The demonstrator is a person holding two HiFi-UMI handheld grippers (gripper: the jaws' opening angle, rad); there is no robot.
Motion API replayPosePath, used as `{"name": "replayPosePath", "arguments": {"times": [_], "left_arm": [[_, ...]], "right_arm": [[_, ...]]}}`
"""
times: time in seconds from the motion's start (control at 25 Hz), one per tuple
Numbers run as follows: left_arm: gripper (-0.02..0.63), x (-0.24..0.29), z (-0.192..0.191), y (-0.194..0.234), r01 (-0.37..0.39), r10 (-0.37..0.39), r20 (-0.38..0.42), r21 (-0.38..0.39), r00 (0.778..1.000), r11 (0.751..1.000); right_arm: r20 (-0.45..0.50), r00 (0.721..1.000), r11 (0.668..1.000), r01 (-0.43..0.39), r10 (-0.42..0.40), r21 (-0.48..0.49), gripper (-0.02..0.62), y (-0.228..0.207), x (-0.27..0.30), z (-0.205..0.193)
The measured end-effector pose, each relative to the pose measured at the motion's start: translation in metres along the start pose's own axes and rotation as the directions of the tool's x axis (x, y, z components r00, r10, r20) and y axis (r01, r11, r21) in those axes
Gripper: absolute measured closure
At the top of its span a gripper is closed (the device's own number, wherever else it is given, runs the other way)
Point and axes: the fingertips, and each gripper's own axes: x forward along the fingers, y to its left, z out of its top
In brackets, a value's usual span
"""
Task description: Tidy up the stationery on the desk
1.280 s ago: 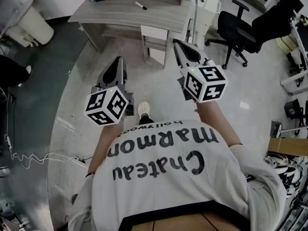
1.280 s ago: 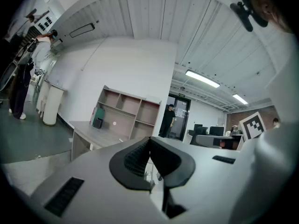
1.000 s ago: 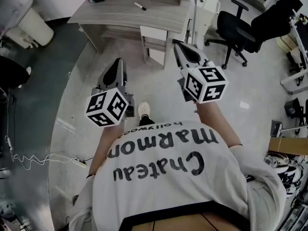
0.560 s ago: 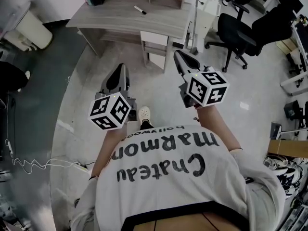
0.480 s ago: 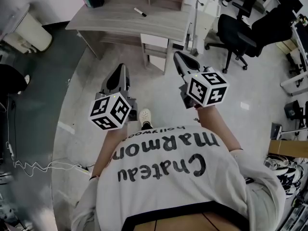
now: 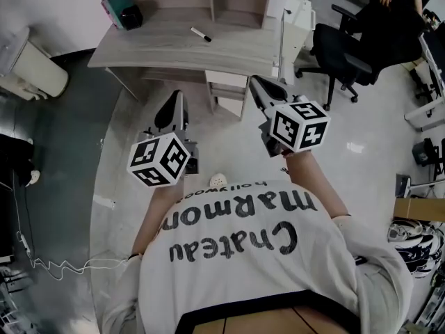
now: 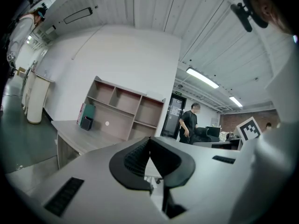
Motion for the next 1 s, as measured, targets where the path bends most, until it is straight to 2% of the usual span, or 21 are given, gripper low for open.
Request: {"name": "replayPosePath", "arguments": {"times": [0.32, 0.56, 0.8, 1.0], "left_arm": [[0.592, 0.036, 0.035, 0.06, 0.014, -0.015, 0.024, 0.027, 1.0, 1.0], [0.591, 0.054, 0.043, 0.092, 0.022, -0.023, 0.016, 0.036, 1.0, 0.999], [0.591, 0.055, 0.03, 0.114, -0.015, 0.015, -0.011, -0.012, 1.0, 1.0], [0.591, 0.05, 0.012, 0.131, -0.059, 0.056, -0.047, -0.068, 0.997, 0.996]], "right_arm": [[0.034, 0.999, 1.0, 0.004, -0.004, -0.002, 0.584, 0.008, 0.071, 0.021], [0.037, 0.999, 1.0, 0.02, -0.02, -0.001, 0.584, 0.012, 0.107, 0.024], [-0.031, 0.999, 0.999, 0.039, -0.039, 0.008, 0.584, 0.004, 0.122, 0.01], [-0.072, 0.997, 0.997, 0.028, -0.023, 0.069, 0.584, 0.0, 0.138, -0.003]]}}
